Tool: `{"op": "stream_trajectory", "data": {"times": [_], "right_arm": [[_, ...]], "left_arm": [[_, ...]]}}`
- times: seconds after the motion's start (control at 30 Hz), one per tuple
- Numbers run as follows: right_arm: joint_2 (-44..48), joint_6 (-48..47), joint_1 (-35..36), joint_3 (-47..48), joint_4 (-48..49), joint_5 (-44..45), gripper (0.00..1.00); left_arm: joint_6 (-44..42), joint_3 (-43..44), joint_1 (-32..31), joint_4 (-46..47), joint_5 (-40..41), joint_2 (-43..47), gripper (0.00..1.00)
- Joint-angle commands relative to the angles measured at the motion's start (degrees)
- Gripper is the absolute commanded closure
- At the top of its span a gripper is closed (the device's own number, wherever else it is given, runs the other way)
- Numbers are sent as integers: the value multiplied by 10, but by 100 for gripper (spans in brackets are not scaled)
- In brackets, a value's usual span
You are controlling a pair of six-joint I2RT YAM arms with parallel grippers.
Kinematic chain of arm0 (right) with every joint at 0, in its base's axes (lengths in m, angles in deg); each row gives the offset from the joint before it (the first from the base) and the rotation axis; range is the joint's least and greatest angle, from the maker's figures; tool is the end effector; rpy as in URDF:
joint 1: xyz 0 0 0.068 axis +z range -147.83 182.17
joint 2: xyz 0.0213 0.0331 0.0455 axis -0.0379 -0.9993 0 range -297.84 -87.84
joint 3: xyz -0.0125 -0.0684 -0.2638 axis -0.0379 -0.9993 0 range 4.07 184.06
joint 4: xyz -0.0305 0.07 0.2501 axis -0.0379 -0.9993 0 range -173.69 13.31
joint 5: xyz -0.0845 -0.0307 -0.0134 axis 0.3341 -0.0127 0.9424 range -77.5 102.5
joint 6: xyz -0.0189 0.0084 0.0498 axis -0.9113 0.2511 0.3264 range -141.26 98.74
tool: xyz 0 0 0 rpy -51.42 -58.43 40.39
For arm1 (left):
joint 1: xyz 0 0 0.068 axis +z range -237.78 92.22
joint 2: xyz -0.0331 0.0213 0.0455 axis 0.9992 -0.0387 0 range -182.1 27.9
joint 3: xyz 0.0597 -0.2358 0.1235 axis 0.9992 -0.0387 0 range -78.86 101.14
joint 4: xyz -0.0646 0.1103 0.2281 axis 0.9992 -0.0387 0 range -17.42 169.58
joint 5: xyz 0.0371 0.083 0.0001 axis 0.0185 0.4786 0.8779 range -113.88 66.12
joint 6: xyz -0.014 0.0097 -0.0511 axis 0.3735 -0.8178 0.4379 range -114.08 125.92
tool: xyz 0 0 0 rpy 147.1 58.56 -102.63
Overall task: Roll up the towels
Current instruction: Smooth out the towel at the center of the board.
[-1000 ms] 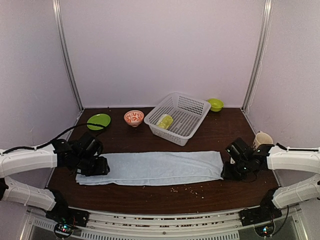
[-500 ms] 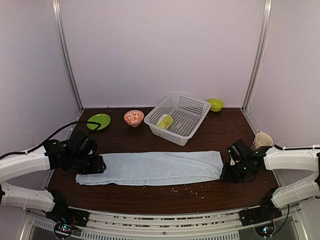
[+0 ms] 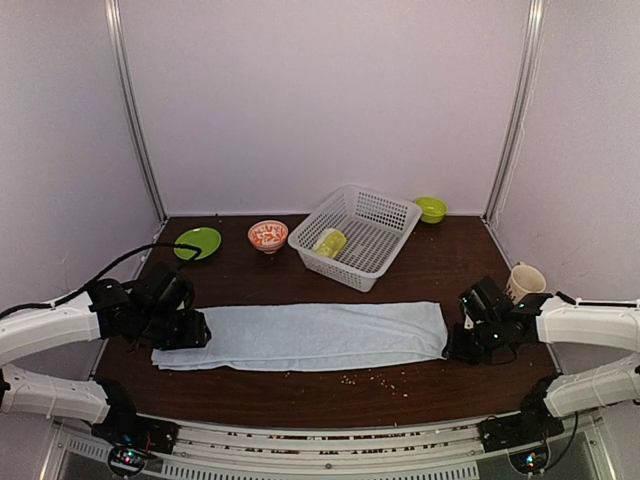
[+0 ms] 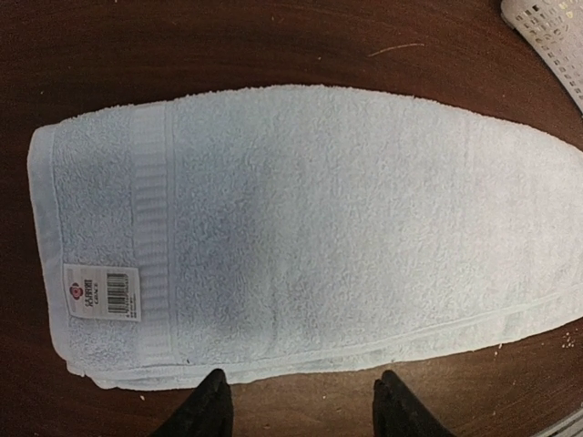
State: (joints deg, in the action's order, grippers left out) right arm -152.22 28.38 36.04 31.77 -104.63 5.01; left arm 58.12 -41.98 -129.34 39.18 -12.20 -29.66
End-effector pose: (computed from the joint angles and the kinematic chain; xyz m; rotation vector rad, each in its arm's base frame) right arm 0.1511 0.1069 0.1546 0.3487 2.8217 0.5652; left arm 0.1406 -0.1149 0.2106 -0.3135 2.6161 -0.3119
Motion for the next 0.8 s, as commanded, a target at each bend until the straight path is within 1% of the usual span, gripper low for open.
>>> {"op": "stream_trajectory", "data": {"times": [0.0,0.1,0.23,0.4,0.57,0.7,0.77], "right_arm": [[2,1,-3,2,-20,3,75],[-4,4,-3,-4,-13,-2,73],[-13,16,-3,-18,11,-12,73],[-33,23,-2,-22,36,-19,76],[-32,26,-3,-23,42,-16,85],[-9,26,-3,-25,24,-10,100],[5,25,-3,-23,8,-6,100]], "left_arm": [[-2,5,3,13,4,-3,47],[-3,5,3,15,3,-4,47],[-3,1,3,16,4,-2,47],[-2,-1,3,17,2,-2,47],[-3,0,3,17,3,-3,47],[-3,-2,3,19,3,-4,47],[-5,-1,3,20,3,-6,47]]}}
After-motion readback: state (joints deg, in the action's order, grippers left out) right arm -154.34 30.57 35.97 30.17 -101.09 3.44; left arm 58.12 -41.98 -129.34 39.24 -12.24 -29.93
